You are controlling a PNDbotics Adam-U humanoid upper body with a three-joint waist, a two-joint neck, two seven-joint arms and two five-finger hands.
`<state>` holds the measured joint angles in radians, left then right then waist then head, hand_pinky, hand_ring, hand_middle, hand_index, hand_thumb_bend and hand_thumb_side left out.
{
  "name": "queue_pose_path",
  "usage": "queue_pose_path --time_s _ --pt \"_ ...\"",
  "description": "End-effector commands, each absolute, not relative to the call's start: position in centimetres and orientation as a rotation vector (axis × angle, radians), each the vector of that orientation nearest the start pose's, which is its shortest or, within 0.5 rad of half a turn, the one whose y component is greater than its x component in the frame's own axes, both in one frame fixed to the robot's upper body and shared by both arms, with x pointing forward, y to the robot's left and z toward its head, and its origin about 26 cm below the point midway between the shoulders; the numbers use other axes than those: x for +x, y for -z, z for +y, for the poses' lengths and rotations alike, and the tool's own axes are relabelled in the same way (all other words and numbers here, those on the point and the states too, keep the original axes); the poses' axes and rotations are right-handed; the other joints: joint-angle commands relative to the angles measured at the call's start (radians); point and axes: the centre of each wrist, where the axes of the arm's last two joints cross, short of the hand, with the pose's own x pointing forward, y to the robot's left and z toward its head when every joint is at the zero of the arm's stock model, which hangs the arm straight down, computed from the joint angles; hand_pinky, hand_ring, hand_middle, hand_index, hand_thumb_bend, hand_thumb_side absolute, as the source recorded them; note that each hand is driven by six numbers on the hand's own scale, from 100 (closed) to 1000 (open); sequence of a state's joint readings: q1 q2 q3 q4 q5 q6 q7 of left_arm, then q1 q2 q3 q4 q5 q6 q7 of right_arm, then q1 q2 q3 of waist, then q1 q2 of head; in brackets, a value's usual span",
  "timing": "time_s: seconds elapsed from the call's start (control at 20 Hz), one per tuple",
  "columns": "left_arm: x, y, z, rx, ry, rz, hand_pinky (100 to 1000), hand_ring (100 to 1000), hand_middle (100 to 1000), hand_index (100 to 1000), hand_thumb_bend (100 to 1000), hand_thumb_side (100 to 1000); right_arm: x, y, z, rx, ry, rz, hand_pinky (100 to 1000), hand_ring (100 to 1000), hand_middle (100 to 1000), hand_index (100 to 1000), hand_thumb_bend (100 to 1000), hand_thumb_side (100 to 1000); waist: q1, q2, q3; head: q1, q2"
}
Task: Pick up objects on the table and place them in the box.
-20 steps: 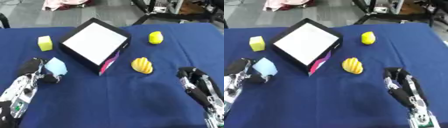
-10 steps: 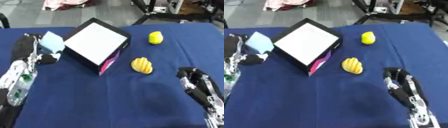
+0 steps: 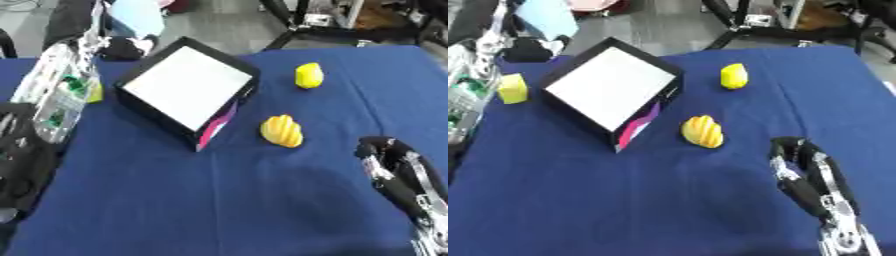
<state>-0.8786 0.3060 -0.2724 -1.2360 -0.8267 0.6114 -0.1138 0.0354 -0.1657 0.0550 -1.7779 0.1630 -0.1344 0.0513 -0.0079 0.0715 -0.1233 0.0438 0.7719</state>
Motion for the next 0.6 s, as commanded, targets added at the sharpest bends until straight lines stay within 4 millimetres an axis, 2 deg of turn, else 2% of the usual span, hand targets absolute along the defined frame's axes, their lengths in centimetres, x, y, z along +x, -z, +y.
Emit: queue_pose_path --time_s 0.05,0.2,0.35,0.45,0.5,0.55,0.6 --pt "46.3 -18.8 15.6 1.044 0.843 -1.353 693 457 394 608 531 307 26.7 -4.4 -26.0 -0.153 -0.378 -1.870 720 645 586 694 100 473 -0.008 -0.026 -0.007 0.013 -0.002" --pt "47.5 -16.4 14.3 1.023 0.865 -1.323 698 465 405 618 557 313 26.8 -4.4 -25.8 -0.140 -0.380 -1.871 720 645 586 694 100 473 -0.012 -0.027 -0.018 0.028 -0.002" --pt "48.2 -14.6 14.0 1.024 0.862 -1.287 703 478 423 637 588 329 26.8 -4.4 -25.6 -0.128 -0.382 -1.874 720 645 586 694 100 474 -0.016 -0.029 -0.027 0.035 -0.002" --pt "48.4 -14.0 13.9 1.025 0.854 -1.275 711 497 444 659 648 367 26.9 -4.4 -25.6 -0.128 -0.379 -1.873 720 645 586 694 100 474 -0.017 -0.030 -0.029 0.036 -0.002" --pt "48.5 -13.8 14.0 1.027 0.853 -1.273 723 531 478 691 707 400 26.9 -4.4 -25.6 -0.127 -0.379 -1.873 720 645 586 694 100 474 -0.017 -0.031 -0.029 0.037 -0.002" --pt "48.5 -13.7 14.0 1.032 0.852 -1.271 724 535 484 697 717 404 26.9 -4.4 -25.6 -0.126 -0.380 -1.873 720 645 586 694 100 474 -0.017 -0.031 -0.029 0.036 -0.002" --pt "48.6 -13.7 14.1 1.037 0.853 -1.269 746 592 546 747 771 442 26.9 -4.4 -25.6 -0.125 -0.381 -1.873 721 645 586 694 100 476 -0.017 -0.032 -0.028 0.036 -0.002"
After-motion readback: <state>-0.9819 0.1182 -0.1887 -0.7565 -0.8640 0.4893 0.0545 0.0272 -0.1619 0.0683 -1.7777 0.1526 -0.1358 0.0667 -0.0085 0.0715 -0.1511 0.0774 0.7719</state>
